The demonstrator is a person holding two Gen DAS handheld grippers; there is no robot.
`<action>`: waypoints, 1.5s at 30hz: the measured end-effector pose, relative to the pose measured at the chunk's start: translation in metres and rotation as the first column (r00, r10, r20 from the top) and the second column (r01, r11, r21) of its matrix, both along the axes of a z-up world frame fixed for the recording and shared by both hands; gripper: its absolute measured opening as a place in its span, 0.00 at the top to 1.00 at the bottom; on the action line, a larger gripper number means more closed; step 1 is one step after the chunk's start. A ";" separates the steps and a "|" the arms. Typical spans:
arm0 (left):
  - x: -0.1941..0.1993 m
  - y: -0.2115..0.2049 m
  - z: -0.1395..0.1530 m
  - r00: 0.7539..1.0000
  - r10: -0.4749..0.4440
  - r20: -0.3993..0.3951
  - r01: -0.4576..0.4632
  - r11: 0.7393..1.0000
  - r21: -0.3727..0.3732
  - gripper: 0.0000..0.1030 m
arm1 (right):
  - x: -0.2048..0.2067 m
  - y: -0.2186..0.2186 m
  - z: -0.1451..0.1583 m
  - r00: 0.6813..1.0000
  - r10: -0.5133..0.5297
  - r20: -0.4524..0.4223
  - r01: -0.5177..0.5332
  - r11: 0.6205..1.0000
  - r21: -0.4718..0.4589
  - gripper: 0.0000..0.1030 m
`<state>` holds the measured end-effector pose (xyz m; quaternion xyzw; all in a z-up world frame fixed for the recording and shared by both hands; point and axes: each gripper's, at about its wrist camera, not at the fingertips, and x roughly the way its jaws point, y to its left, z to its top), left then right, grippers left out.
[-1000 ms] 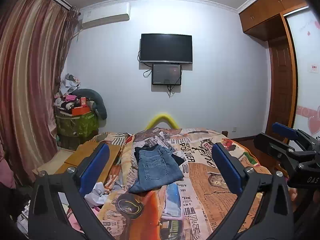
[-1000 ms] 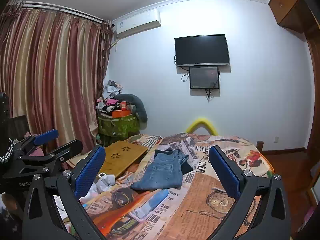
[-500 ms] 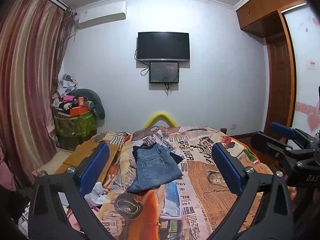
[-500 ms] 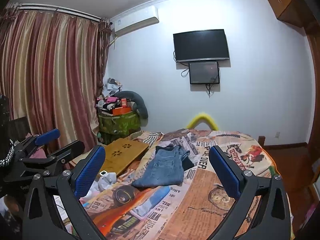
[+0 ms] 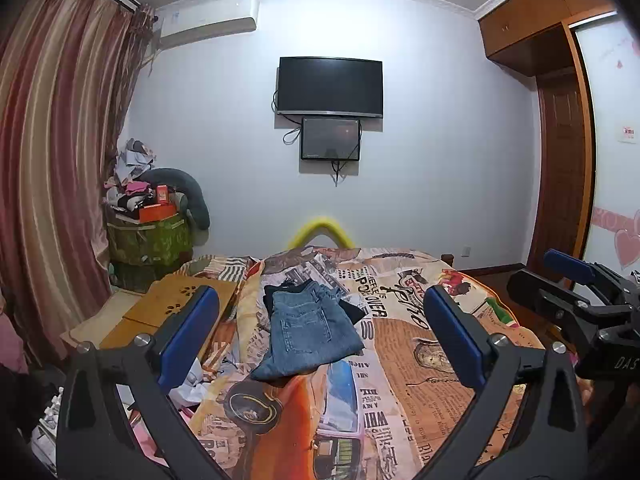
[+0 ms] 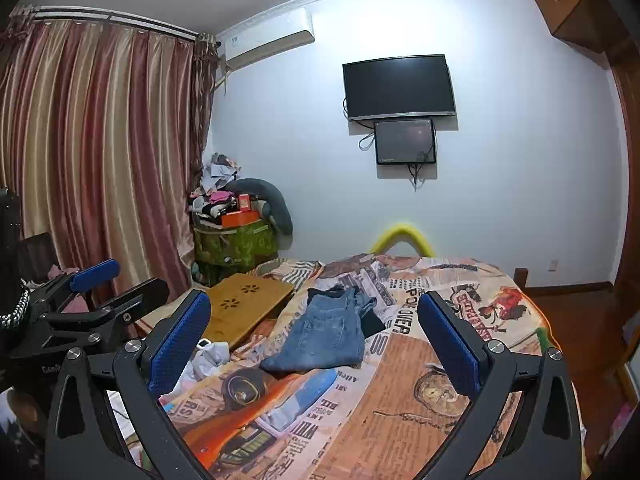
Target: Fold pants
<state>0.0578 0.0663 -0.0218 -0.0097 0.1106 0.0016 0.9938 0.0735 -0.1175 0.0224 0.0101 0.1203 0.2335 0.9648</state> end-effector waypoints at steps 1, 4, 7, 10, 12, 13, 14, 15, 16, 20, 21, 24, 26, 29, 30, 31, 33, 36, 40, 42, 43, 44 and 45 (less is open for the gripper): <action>0.000 0.000 0.000 1.000 -0.001 -0.001 0.001 1.000 0.000 0.00 | 0.000 0.000 0.000 1.000 0.000 -0.001 0.000 1.000 0.000 0.00; 0.000 -0.001 0.000 1.000 0.001 -0.002 -0.001 1.000 0.002 0.00 | 0.000 -0.001 0.000 1.000 0.004 -0.003 -0.004 1.000 -0.003 0.00; 0.001 -0.001 0.001 1.000 0.000 -0.004 0.000 1.000 0.001 0.00 | -0.001 -0.001 0.000 1.000 0.002 -0.003 -0.002 1.000 -0.007 0.00; 0.001 -0.001 0.000 1.000 0.001 -0.004 -0.001 1.000 0.001 0.00 | 0.000 -0.003 0.000 1.000 0.003 -0.007 -0.003 1.000 -0.005 0.00; 0.001 -0.001 -0.001 1.000 -0.003 -0.006 0.003 1.000 -0.002 0.00 | 0.000 -0.003 0.001 1.000 0.001 -0.009 -0.001 1.000 -0.002 0.00; 0.001 -0.001 -0.001 1.000 -0.005 -0.006 0.005 1.000 -0.006 0.00 | 0.001 -0.003 0.000 1.000 0.002 -0.010 -0.002 1.000 -0.002 0.00; 0.001 -0.001 -0.002 1.000 -0.008 -0.009 0.008 1.000 -0.010 0.00 | 0.001 -0.004 0.000 1.000 0.001 -0.010 -0.001 1.000 -0.001 0.00; 0.002 0.000 -0.002 1.000 -0.011 -0.012 0.011 1.000 -0.012 0.00 | 0.001 -0.004 0.000 1.000 0.000 -0.010 0.000 1.000 -0.002 0.00; 0.003 0.000 -0.002 1.000 -0.016 -0.019 0.016 1.000 -0.016 0.00 | 0.001 -0.004 0.000 1.000 0.000 -0.010 0.000 1.000 -0.002 0.00; 0.004 0.002 -0.004 0.999 -0.035 -0.030 0.034 0.999 -0.026 0.00 | 0.001 -0.005 -0.001 1.000 -0.002 -0.012 0.002 1.000 -0.003 0.00; 0.005 0.001 -0.004 0.999 -0.040 -0.032 0.039 0.999 -0.025 0.00 | 0.002 -0.005 -0.001 1.000 -0.003 -0.013 0.003 1.000 -0.002 0.00; 0.004 0.001 -0.004 0.997 -0.074 -0.036 0.073 0.997 -0.026 0.00 | 0.001 -0.005 -0.001 1.000 -0.002 -0.012 0.002 1.000 -0.002 0.00; 0.004 0.000 -0.003 0.997 -0.069 -0.037 0.068 0.997 -0.023 0.00 | 0.001 -0.005 -0.001 1.000 -0.003 -0.011 0.003 1.000 -0.004 0.00; 0.005 -0.002 -0.003 0.998 -0.052 -0.034 0.051 0.999 -0.012 0.00 | 0.002 -0.006 -0.002 1.000 -0.002 -0.015 0.002 1.000 0.001 0.00; 0.006 -0.002 -0.004 0.998 -0.053 -0.035 0.052 0.999 -0.012 0.00 | 0.002 -0.005 -0.002 1.000 -0.003 -0.016 0.003 1.000 0.002 0.00; 0.006 -0.002 -0.003 0.998 -0.053 -0.035 0.053 0.999 -0.013 0.00 | 0.002 -0.005 -0.002 1.000 -0.005 -0.015 0.005 1.000 0.001 0.00; 0.006 -0.002 -0.004 0.998 -0.053 -0.035 0.053 0.999 -0.014 0.00 | 0.002 -0.005 -0.002 1.000 -0.007 -0.014 0.007 1.000 -0.001 0.00; 0.006 -0.001 -0.004 0.998 -0.054 -0.035 0.054 0.998 -0.014 0.00 | 0.003 -0.004 -0.004 1.000 -0.007 -0.019 0.007 1.000 -0.003 0.00; 0.008 -0.001 -0.006 0.998 -0.058 -0.037 0.057 0.998 -0.019 0.00 | 0.005 -0.002 -0.005 1.000 -0.009 -0.025 0.008 1.000 -0.006 0.00; 0.009 -0.001 -0.007 0.998 -0.056 -0.038 0.055 0.998 -0.021 0.00 | 0.005 0.000 -0.006 1.000 -0.008 -0.028 0.008 1.000 -0.008 0.00; 0.010 -0.001 -0.008 0.998 -0.055 -0.039 0.054 0.998 -0.023 0.00 | 0.005 0.001 -0.006 1.000 -0.009 -0.029 0.008 1.000 -0.008 0.00; 0.011 0.000 -0.009 0.998 -0.053 -0.040 0.052 0.998 -0.025 0.00 | 0.006 0.002 -0.006 0.999 -0.008 -0.031 0.008 1.000 -0.010 0.00; 0.011 0.001 -0.010 0.998 -0.052 -0.041 0.051 0.998 -0.027 0.00 | 0.006 0.003 -0.007 0.999 -0.008 -0.032 0.008 1.000 -0.013 0.00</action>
